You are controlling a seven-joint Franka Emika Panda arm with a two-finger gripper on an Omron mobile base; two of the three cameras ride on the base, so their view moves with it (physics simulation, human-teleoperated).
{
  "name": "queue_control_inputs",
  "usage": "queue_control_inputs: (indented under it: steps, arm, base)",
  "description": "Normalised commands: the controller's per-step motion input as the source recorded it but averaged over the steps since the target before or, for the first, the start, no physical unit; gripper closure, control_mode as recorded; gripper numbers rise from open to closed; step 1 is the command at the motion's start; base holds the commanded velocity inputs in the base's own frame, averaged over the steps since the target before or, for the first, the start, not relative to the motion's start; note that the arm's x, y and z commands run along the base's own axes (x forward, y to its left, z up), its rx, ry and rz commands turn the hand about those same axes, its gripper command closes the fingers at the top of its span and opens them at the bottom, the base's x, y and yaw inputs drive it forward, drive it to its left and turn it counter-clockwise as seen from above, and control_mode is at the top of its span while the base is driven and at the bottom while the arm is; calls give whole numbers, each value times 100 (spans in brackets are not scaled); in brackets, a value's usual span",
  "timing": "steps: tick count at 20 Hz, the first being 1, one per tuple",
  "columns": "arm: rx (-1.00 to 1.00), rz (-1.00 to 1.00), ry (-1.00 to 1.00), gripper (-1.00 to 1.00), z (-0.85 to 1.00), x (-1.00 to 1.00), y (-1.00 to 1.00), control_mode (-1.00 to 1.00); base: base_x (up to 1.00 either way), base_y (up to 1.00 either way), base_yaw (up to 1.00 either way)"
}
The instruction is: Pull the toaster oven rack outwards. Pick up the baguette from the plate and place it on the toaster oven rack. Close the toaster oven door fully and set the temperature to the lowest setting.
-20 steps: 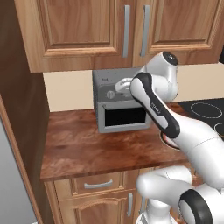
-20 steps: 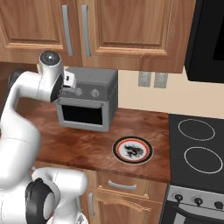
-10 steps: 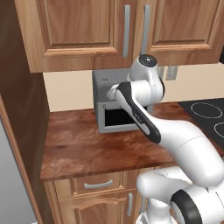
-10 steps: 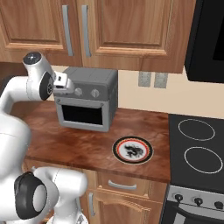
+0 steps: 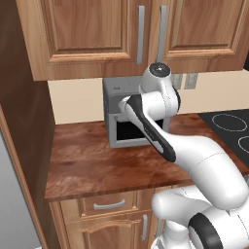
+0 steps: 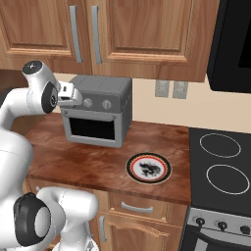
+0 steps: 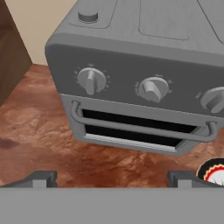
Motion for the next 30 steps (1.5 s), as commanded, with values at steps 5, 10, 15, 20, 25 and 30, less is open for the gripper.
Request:
queue_control_inputs:
  steps: [5, 10, 15, 20, 25, 30]
  arm:
    - [0, 0, 0, -100, 0, 0, 0, -100]
    - [3, -1, -11, -100, 0, 0, 0, -100]
    - [16, -3, -32, -100, 0, 1, -5, -100]
    - [19, -2, -48, -100, 0, 0, -2, -100]
    - [11, 0, -25, -100, -4, 0, 0, -100]
    - [0, 0, -5, -100, -6, 0, 0, -100]
  base:
    - [0, 0, 0]
    - [0, 0, 0]
    - [0, 0, 0]
    - [0, 0, 0]
    - [0, 0, 0]
    - [0, 0, 0]
